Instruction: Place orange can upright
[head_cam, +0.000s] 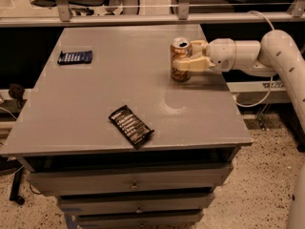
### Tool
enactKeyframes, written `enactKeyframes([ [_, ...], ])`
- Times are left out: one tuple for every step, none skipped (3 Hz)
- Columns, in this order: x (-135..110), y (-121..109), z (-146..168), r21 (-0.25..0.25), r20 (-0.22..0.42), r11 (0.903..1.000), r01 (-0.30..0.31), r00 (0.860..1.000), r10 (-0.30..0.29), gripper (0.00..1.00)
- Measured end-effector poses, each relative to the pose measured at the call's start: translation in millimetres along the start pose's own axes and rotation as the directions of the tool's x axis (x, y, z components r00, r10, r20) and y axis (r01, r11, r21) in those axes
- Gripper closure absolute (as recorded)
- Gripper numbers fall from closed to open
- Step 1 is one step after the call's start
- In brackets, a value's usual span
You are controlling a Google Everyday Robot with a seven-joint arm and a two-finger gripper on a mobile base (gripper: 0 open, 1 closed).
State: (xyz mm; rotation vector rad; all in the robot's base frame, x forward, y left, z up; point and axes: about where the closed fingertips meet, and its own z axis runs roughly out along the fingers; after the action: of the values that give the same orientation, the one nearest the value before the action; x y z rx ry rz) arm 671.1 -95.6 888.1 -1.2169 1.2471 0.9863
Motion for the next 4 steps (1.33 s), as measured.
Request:
enactKeyframes([
  [6,-1,-5,0.009,0.012,1.0000,-0.004,1.000,0.004,0.36],
  [12,-4,-13,0.022,0.001,0.9996,-0.020,1.000,0.020,0.12],
  [17,-6,-24,0.032,-0.026,0.9989,-0.034,0.999,0.035,0.00],
  [21,-8,-54,0.078,-0.062,0.9962,-0.038,0.997,0.043,0.00],
])
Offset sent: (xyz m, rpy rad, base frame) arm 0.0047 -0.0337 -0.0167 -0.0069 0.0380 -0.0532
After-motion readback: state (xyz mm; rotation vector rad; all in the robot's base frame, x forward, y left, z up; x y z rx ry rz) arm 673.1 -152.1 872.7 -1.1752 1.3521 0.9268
